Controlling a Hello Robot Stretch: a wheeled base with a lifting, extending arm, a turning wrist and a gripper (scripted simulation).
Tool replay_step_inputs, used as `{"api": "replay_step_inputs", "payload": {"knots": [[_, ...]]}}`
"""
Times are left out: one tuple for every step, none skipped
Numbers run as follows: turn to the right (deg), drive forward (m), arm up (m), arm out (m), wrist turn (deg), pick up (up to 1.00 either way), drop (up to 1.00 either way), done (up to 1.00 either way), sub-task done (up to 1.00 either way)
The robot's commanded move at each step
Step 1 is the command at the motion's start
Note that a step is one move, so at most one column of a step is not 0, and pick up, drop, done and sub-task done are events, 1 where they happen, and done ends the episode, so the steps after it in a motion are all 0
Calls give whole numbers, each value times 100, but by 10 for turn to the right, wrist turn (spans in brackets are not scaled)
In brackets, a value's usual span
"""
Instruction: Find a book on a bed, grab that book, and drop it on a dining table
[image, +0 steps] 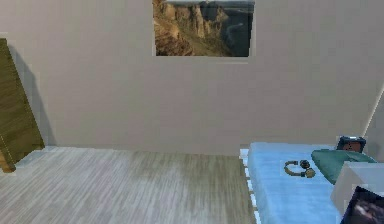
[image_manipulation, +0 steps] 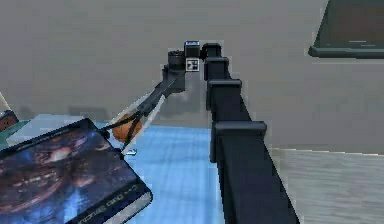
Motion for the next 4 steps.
{"api": "replay_step_inputs", "payload": {"knots": [[0,0,0,-36,0,0,0,0,0],[-450,0,0,0,0,0,0,0,0],[-390,0,0,0,0,0,0,0,0],[0,20,0,0,0,0,0,0,0]]}}
